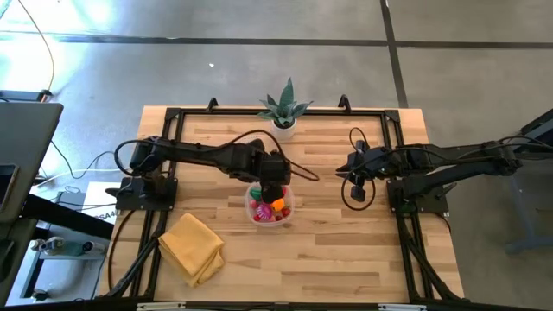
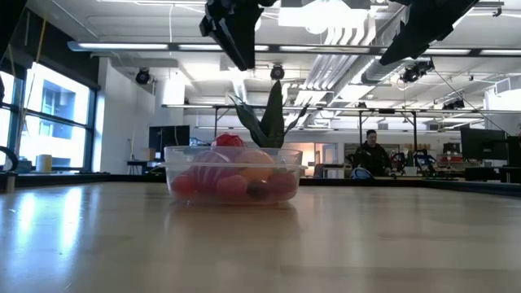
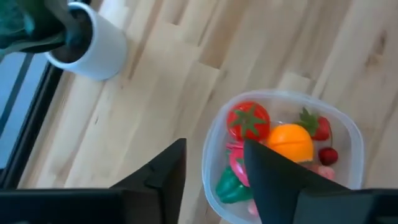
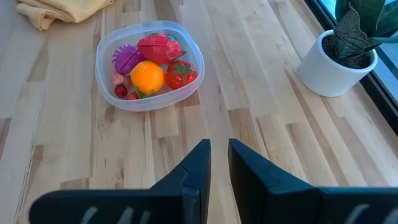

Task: Pick and placing Produce into tupperware
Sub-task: Return to Home Position

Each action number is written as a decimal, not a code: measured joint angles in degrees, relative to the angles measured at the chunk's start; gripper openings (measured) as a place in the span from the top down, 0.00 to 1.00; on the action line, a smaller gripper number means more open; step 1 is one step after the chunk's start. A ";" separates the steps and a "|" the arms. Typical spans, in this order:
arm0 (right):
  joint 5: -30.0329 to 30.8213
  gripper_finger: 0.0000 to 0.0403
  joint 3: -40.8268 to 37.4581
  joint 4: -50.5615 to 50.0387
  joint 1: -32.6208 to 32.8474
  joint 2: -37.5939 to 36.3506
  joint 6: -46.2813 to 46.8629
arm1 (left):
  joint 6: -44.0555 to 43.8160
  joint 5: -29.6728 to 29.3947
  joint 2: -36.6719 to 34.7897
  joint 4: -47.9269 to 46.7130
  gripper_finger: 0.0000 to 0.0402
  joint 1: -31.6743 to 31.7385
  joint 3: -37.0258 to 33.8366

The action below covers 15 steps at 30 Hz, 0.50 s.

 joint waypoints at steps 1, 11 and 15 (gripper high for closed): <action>-0.01 0.88 0.00 0.00 0.02 0.00 0.00 | 0.71 0.20 0.00 -0.02 0.64 -0.02 0.00; 0.00 0.88 0.00 0.00 0.02 -0.02 0.00 | 5.67 5.06 0.02 4.99 0.80 -0.40 -0.04; 0.00 0.88 0.00 -0.02 0.00 -0.02 0.00 | 11.65 13.59 -2.37 6.62 0.87 -0.84 -1.45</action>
